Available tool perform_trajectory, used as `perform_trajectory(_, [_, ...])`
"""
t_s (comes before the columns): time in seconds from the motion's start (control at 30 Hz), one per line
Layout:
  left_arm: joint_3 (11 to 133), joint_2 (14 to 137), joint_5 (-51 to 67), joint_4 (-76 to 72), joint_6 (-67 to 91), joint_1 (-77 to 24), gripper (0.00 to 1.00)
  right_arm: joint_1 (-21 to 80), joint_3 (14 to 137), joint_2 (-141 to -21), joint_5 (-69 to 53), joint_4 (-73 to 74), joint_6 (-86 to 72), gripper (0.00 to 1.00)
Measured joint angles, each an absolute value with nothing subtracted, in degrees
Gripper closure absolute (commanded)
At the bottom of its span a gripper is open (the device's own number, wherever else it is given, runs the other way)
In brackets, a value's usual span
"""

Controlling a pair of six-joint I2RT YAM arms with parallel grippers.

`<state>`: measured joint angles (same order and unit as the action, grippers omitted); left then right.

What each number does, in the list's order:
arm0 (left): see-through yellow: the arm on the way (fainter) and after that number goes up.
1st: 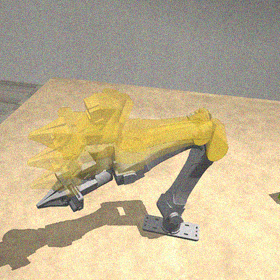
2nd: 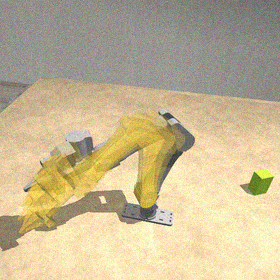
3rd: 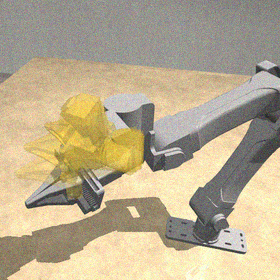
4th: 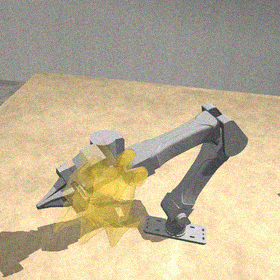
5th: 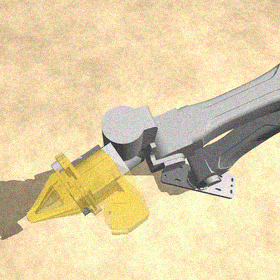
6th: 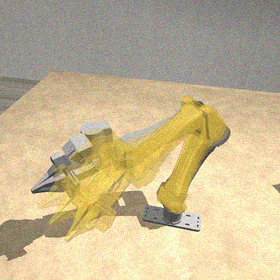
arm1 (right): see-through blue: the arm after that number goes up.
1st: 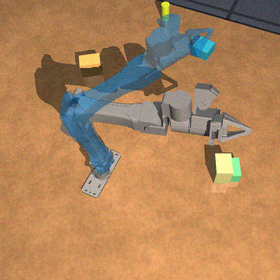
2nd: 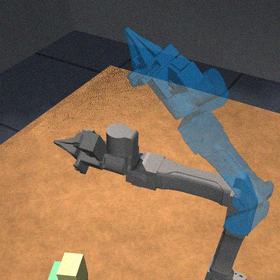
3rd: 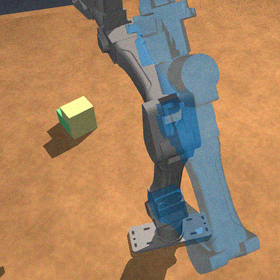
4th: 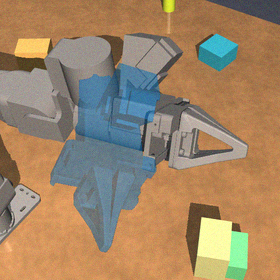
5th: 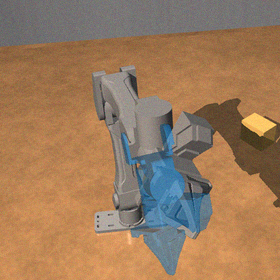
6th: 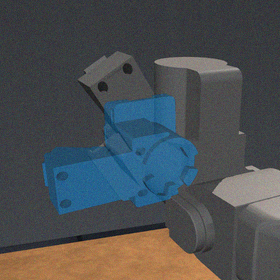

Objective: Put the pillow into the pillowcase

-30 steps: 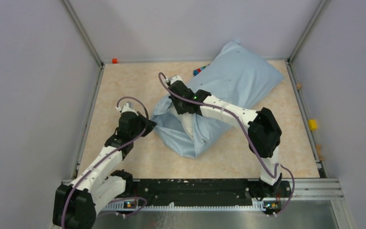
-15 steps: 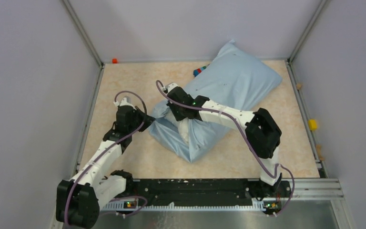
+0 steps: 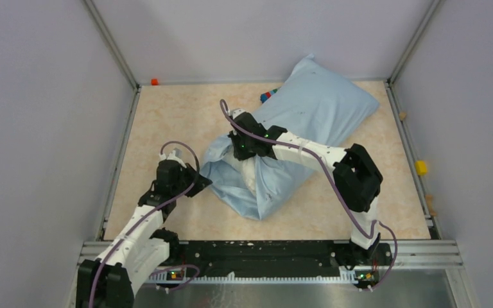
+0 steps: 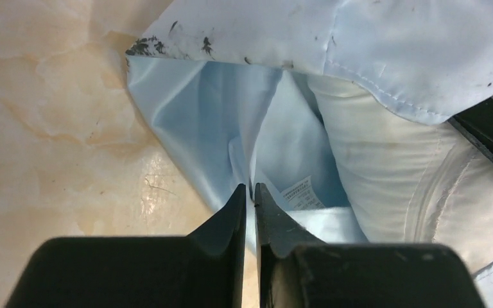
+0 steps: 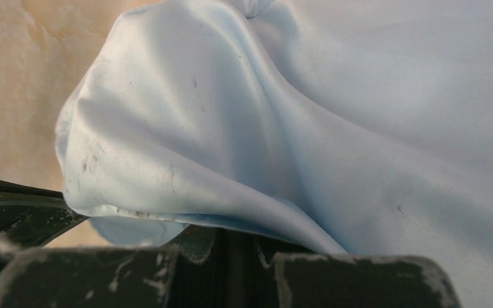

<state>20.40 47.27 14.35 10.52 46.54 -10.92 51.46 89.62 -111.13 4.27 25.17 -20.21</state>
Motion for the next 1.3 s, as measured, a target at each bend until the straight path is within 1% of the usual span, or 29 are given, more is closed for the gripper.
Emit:
perform_trajectory(0.07, [20.4,47.9,14.59,10.74,46.09,-10.92,0.78,51.46,89.62,-111.13,3.99,25.06,-20.69,1.0])
perform_trajectory(0.17, [20.47,48.97,14.74,10.61,45.34,-10.92,0.73,51.46,89.6,-111.13,3.75,24.93,-21.06,1.0])
perform_trajectory(0.3, [21.74,52.64,14.92,10.61,43.66,-10.92,0.63,51.44,89.6,-111.13,3.68,24.91,-21.19,1.0])
perform_trajectory(0.4, [23.53,55.29,14.98,10.57,42.09,-10.92,0.58,51.44,89.6,-111.13,3.66,24.88,-21.21,1.0])
perform_trajectory(0.53, [25.78,57.58,14.63,10.52,40.21,-10.92,0.58,51.44,89.6,-111.13,3.62,24.88,-21.23,1.0])
perform_trajectory(0.77, [29.85,65.67,13.85,9.32,37.26,-11.7,0.58,51.44,89.6,-111.13,3.6,24.86,-21.23,1.0])
perform_trajectory(1.03, [33.85,71.99,10.61,9.02,35.64,-15.94,0.49,51.44,89.6,-111.13,3.57,24.86,-21.23,1.0])
perform_trajectory(1.07, [34.63,72.77,9.96,8.88,35.59,-16.38,0.49,51.44,89.6,-111.13,3.57,24.86,-21.23,1.0])
perform_trajectory(1.13, [35.92,74.28,8.71,8.29,35.62,-16.97,0.55,51.46,89.6,-111.13,3.6,24.86,-21.21,1.0])
perform_trajectory(1.23, [37.32,77.14,5.91,6.74,35.81,-17.37,0.78,51.46,89.58,-111.04,3.57,24.86,-21.06,1.0])
perform_trajectory(1.3, [38.3,79.26,3.64,6.63,35.94,-17.34,0.94,51.53,89.03,-110.65,3.55,24.45,-20.82,0.88])
